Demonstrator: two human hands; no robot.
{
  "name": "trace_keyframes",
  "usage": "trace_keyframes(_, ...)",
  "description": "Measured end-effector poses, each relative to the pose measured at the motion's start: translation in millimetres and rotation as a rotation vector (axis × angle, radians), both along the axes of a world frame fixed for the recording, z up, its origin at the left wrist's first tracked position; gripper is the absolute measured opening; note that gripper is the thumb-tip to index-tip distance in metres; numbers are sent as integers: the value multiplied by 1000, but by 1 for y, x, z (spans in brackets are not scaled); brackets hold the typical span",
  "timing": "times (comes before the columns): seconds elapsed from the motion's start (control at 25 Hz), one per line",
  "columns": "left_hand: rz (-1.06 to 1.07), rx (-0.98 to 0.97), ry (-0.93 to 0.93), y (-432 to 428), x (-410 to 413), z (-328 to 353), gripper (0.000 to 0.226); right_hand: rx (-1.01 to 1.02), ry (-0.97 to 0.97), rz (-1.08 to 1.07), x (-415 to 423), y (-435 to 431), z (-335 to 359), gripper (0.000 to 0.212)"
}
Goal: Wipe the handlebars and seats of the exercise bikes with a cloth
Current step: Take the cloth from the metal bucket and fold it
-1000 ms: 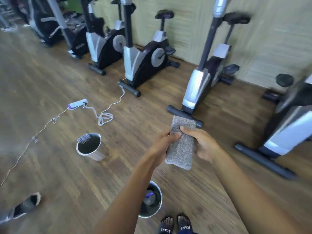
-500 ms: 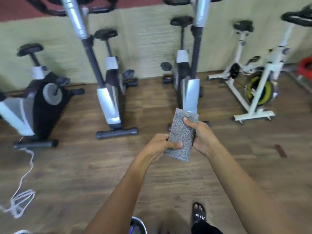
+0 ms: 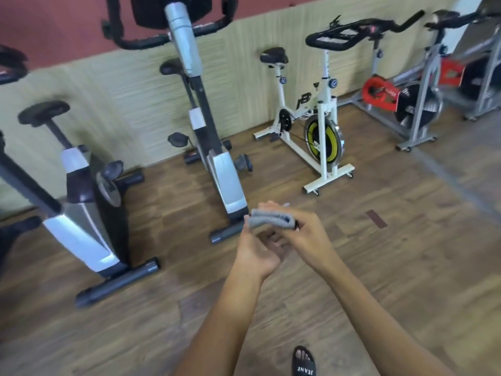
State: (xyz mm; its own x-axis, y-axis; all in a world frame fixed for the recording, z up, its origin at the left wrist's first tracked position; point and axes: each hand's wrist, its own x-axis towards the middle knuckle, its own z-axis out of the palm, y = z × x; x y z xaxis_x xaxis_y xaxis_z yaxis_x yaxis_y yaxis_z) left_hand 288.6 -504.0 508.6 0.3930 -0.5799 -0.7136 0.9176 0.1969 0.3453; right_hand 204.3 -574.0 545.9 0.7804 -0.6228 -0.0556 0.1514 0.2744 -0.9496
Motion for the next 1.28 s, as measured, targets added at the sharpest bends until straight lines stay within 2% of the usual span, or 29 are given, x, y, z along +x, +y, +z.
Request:
trace_keyframes(0.04, -1, -57, 15, -18, 5, 6, 69, -113, -22, -1, -5, -11, -4, 35)
trace_keyframes(0.08, 3, -82, 45, -31, 11, 4, 71, -283, 5, 103, -12, -25, -4, 41)
trace_keyframes(0.12, -44, -79, -8, -44, 12, 7, 71, -337, 86, 224, -16, -38, -5, 43)
trace_keyframes(0.16, -87, -108, -64, -53, 11, 6, 63, -373, 165, 307, -20, -54, -7, 40)
trace_keyframes(0.24, -111, -160, -131, -77, 9, 13, 25, -483, 160, 212, -27, -91, -9, 25)
trace_keyframes(0.32, -108, -253, -114, -108, 11, 22, 30, -423, 141, 35, -21, -120, -10, 17)
trace_keyframes(0.44, 25, -298, -76, -156, 28, 13, 26, -311, 157, -90, 1, -164, -11, 19)
trace_keyframes(0.56, 40, -327, -76, -185, 43, 4, 25, -297, 229, -134, 31, -205, -15, 17)
trace_keyframes(0.64, 21, -375, -71, -210, 60, 0, 31, -279, 251, -151, 52, -233, -22, 17)
trace_keyframes(0.72, -9, -385, -96, -239, 84, -2, 35, -184, 286, -153, 73, -262, -25, 32)
trace_keyframes(0.84, -164, -378, -246, -285, 126, 2, 47, -286, 381, -202, 104, -305, -19, 40)
trace_keyframes(0.92, -305, -350, -356, -314, 150, 11, 39, -365, 390, -192, 123, -333, -10, 44)
trace_keyframes(1.04, -493, -316, -439, -356, 186, 17, 33, -345, 316, -89, 148, -378, 2, 52)
trace_keyframes(1.2, -480, -273, -498, -413, 222, 10, 31, -510, 451, -164, 183, -435, -3, 60)
trace_keyframes(1.28, -412, -246, -507, -441, 236, 5, 32, -416, 428, -166, 196, -460, -11, 66)
